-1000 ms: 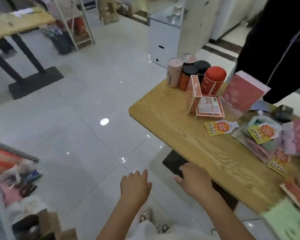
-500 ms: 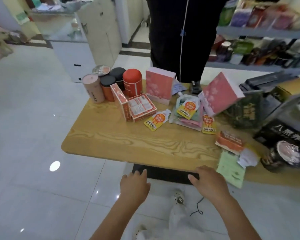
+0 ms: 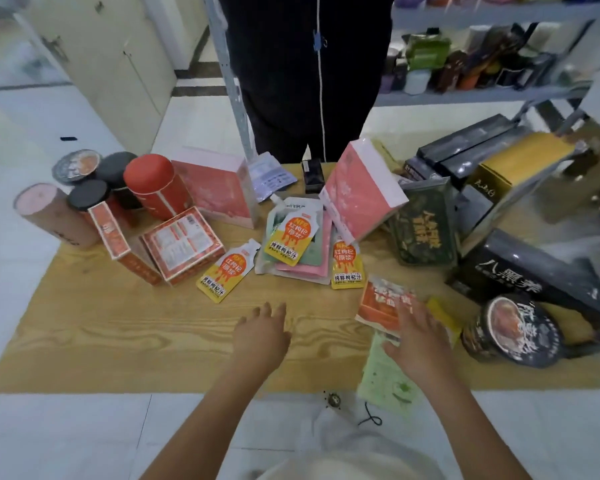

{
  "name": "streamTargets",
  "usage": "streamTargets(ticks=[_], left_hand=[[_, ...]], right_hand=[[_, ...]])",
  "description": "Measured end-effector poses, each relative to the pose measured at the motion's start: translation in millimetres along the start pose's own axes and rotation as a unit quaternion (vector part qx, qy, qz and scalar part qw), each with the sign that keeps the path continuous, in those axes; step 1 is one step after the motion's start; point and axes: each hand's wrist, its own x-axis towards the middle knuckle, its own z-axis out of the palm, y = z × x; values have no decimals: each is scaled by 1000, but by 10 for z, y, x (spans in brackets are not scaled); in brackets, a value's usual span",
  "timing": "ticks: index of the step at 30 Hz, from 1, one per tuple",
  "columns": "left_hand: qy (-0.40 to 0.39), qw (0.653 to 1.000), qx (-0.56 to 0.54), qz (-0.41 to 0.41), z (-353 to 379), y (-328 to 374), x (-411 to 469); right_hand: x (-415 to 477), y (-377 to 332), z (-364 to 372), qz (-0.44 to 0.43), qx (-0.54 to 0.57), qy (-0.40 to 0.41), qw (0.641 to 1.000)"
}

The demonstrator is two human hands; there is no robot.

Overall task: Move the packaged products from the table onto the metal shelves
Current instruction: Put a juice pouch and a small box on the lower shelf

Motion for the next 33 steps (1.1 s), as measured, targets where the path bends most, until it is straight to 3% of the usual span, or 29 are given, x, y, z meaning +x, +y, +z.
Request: streamTargets(ticks=[9,13,20,24,26,28,30,33], left_hand=[[116,987,-105,-31,-363,270,870],[165,981,-92,-30,-371,364,1072],[54,997,-37,-37,-98,296,1221],[72,996,-26,-39,-18,363,1111],[118,989,-78,-42,0,383,1099],[169,956,-228,-69,-18,371,1155],[195,898,-372,-130,-73,339,1243],[179,830,-478,-226,-172,317,1308]], right_hand=[[621,216,83,-35,57,-129,989],[837,238,-15,-38,94,-133,986],[1109,192,-98,-50,53,-204,976],[1156,139,-152,-45,44,-226,972],[1185,114,-170,-40,55,-232,970],[1221,85,-202,-27,74,-233,969],[1274,72,-212,-15,95,-227,969],[1339,56,-240,-11,107,-239,965]])
